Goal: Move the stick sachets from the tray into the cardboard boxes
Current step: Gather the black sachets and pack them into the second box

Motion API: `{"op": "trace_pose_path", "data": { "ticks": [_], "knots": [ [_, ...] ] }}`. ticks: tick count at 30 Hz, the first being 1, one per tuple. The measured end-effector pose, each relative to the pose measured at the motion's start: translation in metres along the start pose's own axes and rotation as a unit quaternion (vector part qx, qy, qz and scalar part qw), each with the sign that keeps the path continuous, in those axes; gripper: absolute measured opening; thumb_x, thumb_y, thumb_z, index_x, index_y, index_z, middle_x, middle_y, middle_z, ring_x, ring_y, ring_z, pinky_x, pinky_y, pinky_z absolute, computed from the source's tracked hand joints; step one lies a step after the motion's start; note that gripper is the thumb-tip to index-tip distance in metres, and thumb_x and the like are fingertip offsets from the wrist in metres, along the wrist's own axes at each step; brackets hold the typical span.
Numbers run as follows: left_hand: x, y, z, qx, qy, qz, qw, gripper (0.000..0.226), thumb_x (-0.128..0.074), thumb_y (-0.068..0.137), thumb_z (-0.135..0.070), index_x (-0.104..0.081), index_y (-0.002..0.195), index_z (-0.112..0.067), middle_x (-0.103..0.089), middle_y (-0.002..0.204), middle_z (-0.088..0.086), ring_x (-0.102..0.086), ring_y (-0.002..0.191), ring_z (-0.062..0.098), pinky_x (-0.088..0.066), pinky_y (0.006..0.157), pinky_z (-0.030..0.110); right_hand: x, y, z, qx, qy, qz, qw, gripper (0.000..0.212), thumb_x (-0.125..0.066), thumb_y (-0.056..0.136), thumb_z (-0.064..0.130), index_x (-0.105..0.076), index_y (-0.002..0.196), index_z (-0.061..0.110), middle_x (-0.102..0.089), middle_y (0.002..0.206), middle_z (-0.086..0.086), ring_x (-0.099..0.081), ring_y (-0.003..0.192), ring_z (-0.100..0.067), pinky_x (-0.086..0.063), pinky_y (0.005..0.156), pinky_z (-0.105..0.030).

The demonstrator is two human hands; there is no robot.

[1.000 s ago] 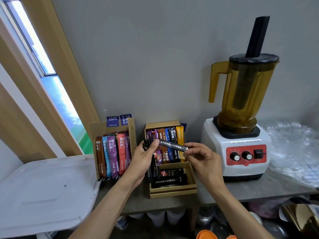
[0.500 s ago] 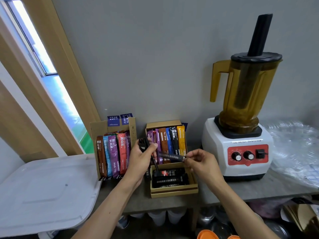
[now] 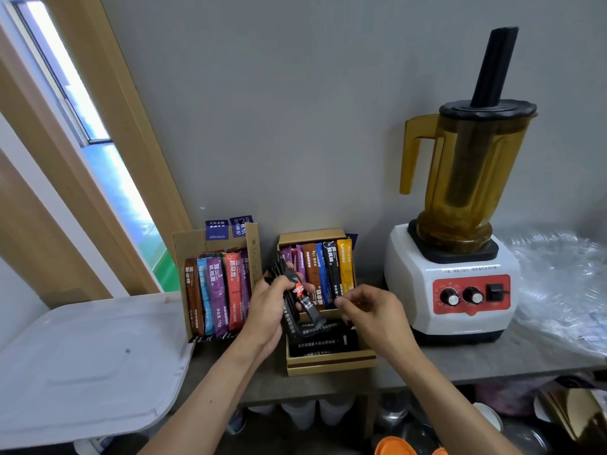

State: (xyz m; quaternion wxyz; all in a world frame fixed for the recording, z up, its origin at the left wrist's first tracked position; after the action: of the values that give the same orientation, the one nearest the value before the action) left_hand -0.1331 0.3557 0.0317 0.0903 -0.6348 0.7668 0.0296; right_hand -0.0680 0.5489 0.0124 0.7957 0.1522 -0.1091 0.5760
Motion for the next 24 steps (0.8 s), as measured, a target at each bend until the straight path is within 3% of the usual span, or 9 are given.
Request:
{"op": "trace_pose_path", "data": {
  "ticks": [3,5,7,10,12,15,19,24],
  "knots": [
    [-0.004,-0.001,0.004,0.010,0.005,0.015,1.000,0.027,-0.046,0.107,-0.011,-0.062,0.126,0.000,-0.079,0.108,0.019,-0.075,0.108,0.030,-0.057,0.099,0.057,-0.011,-0.005,0.006,-0.036,0.095,0.084,0.991,0.022,-0.084,0.086,0.031,-0.073,0.098,0.018,-0.080,0.092,0.001,-0.077,0.088,-0.010,-0.062,0.074,-0.030],
    [-0.005,0.001,0.005,0.012,0.004,0.023,1.000,0.029,-0.047,0.107,-0.012,-0.061,0.129,0.002,-0.078,0.112,0.020,-0.077,0.105,0.029,-0.055,0.100,0.058,-0.013,-0.005,0.006,-0.049,0.110,0.108,0.987,0.025,-0.086,0.085,0.021,-0.070,0.103,0.014,-0.080,0.093,-0.005,-0.079,0.089,-0.016,-0.064,0.078,-0.037],
    [-0.006,0.001,0.004,0.008,-0.002,0.021,1.000,0.029,-0.050,0.107,-0.012,-0.061,0.130,0.002,-0.076,0.116,0.022,-0.076,0.083,0.019,-0.055,0.091,0.052,-0.010,-0.002,0.003,-0.052,0.127,0.106,0.985,0.020,-0.083,0.087,0.016,-0.071,0.103,0.014,-0.080,0.093,-0.006,-0.078,0.090,-0.017,-0.064,0.081,-0.040],
    [-0.004,0.001,0.000,-0.010,0.005,0.003,1.000,0.022,-0.054,0.107,-0.014,-0.064,0.126,-0.007,-0.075,0.113,0.018,-0.061,0.065,0.014,-0.052,0.073,0.033,0.000,0.001,0.000,-0.047,0.137,0.069,0.987,0.008,-0.075,0.093,0.012,-0.075,0.099,0.017,-0.079,0.092,-0.002,-0.075,0.086,-0.011,-0.060,0.076,-0.029],
    [0.000,0.002,-0.002,-0.024,0.002,-0.015,1.000,0.021,-0.055,0.107,-0.013,-0.064,0.124,-0.006,-0.074,0.112,0.018,-0.068,0.074,0.021,-0.052,0.065,0.027,0.007,0.003,-0.002,-0.042,0.129,0.031,0.990,0.011,-0.070,0.096,0.011,-0.077,0.096,0.020,-0.079,0.093,0.004,-0.075,0.088,-0.006,-0.057,0.069,-0.020],
    [0.004,0.005,-0.003,-0.041,-0.006,-0.033,0.999,0.026,-0.057,0.106,-0.012,-0.064,0.128,-0.001,-0.077,0.113,0.015,-0.075,0.107,0.025,-0.053,0.062,0.027,0.010,0.007,-0.010,-0.031,0.059,0.025,0.997,0.011,-0.071,0.096,0.014,-0.077,0.095,0.023,-0.077,0.097,0.009,-0.073,0.093,-0.002,-0.059,0.066,-0.017],
    [0.002,0.004,-0.003,-0.028,-0.045,-0.028,0.998,0.022,-0.056,0.106,-0.013,-0.067,0.124,-0.008,-0.078,0.103,0.006,-0.074,0.104,0.022,-0.052,0.068,0.033,-0.003,0.010,-0.021,-0.014,-0.029,0.059,0.998,0.007,-0.075,0.094,0.021,-0.073,0.097,0.027,-0.075,0.101,0.010,-0.073,0.098,-0.006,-0.064,0.075,-0.026],
    [0.001,0.002,0.002,-0.004,-0.074,-0.006,0.997,0.026,-0.055,0.107,-0.013,-0.068,0.129,-0.008,-0.075,0.109,0.015,-0.074,0.105,0.030,-0.059,0.078,0.038,-0.009,0.012,-0.018,0.007,-0.117,0.001,0.993,0.015,-0.080,0.090,0.034,-0.069,0.098,0.033,-0.073,0.100,0.014,-0.071,0.093,-0.003,-0.059,0.070,-0.022]
  ]
}}
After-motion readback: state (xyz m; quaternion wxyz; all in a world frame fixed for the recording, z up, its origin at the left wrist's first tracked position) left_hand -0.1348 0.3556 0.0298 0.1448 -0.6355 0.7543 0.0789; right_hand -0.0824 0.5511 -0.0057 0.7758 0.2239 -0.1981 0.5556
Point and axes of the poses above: each hand's wrist, its own y-axis towards the middle knuckle, its own x-axis out of the back of the hand, z = x × y, the point moved 6 cm from there along y, towards the middle knuckle
